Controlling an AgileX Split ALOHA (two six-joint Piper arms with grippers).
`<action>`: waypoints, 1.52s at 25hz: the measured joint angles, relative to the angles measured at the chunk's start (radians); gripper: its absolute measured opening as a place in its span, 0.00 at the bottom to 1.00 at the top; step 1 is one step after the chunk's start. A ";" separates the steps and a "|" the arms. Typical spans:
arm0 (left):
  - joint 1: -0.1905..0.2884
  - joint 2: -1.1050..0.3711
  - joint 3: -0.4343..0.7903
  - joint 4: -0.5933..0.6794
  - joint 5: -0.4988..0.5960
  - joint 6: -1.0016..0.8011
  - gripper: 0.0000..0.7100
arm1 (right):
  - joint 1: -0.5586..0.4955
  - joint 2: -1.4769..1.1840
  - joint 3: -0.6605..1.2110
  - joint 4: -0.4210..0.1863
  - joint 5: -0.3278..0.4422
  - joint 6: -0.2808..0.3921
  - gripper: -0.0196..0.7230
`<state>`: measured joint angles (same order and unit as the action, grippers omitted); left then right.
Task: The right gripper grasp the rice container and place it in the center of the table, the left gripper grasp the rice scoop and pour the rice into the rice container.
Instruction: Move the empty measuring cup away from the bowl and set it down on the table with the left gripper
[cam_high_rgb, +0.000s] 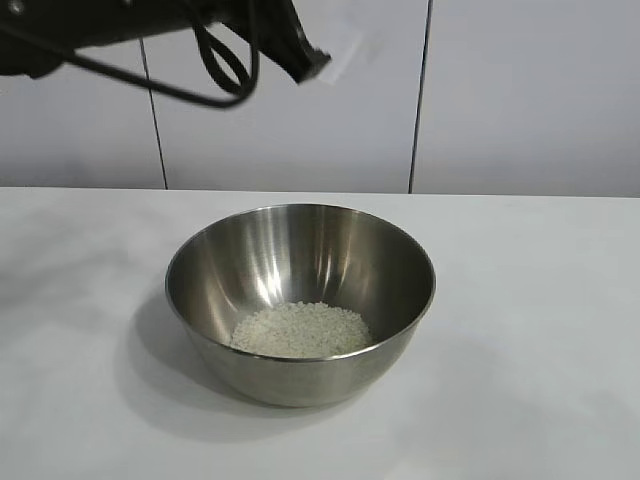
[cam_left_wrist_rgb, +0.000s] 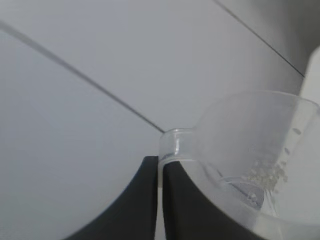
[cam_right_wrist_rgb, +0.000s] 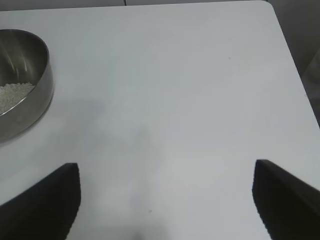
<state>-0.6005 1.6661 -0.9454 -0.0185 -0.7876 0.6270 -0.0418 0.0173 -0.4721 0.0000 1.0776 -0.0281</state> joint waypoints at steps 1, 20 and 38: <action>0.023 -0.031 0.035 -0.003 -0.032 -0.078 0.02 | 0.000 0.000 0.000 0.000 0.000 0.000 0.89; 0.384 0.113 0.639 0.079 -0.342 -0.540 0.02 | 0.000 0.000 0.000 0.000 0.000 0.000 0.89; 0.397 0.336 0.557 0.074 -0.349 -0.538 0.02 | 0.000 0.000 0.000 0.000 0.000 0.000 0.89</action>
<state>-0.2034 2.0020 -0.3884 0.0560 -1.1367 0.0892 -0.0418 0.0173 -0.4721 0.0000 1.0776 -0.0281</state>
